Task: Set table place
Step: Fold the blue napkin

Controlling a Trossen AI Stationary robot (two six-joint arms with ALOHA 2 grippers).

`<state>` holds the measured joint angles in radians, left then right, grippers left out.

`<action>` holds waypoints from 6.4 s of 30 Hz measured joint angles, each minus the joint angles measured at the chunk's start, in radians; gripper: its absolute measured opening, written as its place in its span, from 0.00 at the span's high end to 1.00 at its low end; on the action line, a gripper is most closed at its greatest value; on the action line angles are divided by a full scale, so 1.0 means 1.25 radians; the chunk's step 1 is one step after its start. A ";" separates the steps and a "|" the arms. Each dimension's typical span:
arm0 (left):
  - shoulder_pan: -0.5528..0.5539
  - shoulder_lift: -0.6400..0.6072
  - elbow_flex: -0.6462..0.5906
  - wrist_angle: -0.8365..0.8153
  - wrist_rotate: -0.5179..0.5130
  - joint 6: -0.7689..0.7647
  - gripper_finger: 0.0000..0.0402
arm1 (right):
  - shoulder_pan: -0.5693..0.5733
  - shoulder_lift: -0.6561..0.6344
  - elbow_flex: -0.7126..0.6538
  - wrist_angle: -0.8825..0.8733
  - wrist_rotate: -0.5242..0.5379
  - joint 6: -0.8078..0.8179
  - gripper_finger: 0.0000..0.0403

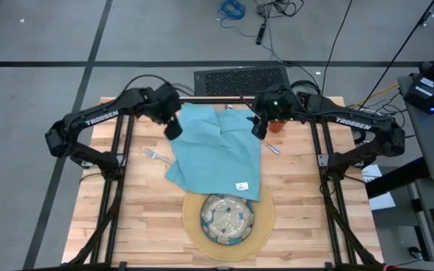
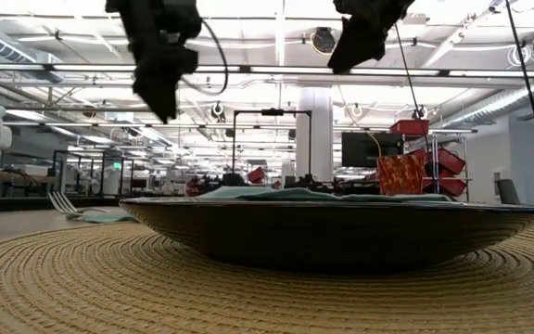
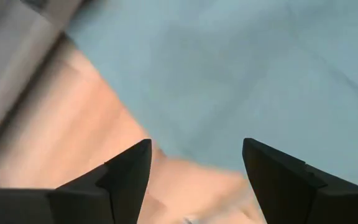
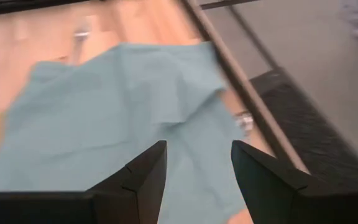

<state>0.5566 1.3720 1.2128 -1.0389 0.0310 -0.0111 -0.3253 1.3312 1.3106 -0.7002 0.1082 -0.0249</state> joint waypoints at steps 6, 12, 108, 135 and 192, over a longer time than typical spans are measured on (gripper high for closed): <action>-0.061 -0.014 -0.116 -0.011 0.171 -0.070 0.41 | 0.055 0.000 0.000 -0.008 -0.028 0.004 0.58; -0.181 -0.015 -0.242 -0.031 0.168 -0.154 0.42 | 0.093 0.000 0.000 -0.022 -0.026 0.005 0.58; -0.767 0.213 -0.289 0.286 0.024 -0.700 1.00 | 0.579 -0.023 -0.457 0.140 0.204 0.754 0.58; -0.789 0.213 -0.288 0.302 -0.018 -0.714 1.00 | 0.718 0.013 -0.654 0.542 0.363 1.165 0.58; -0.839 0.212 -0.287 0.305 -0.026 -0.715 1.00 | 0.721 0.062 -0.653 0.683 0.332 1.030 1.00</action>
<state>-0.4915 1.6375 0.8539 -0.6575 -0.0013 -0.9051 0.5754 1.4088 0.4938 0.1538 0.5236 1.2623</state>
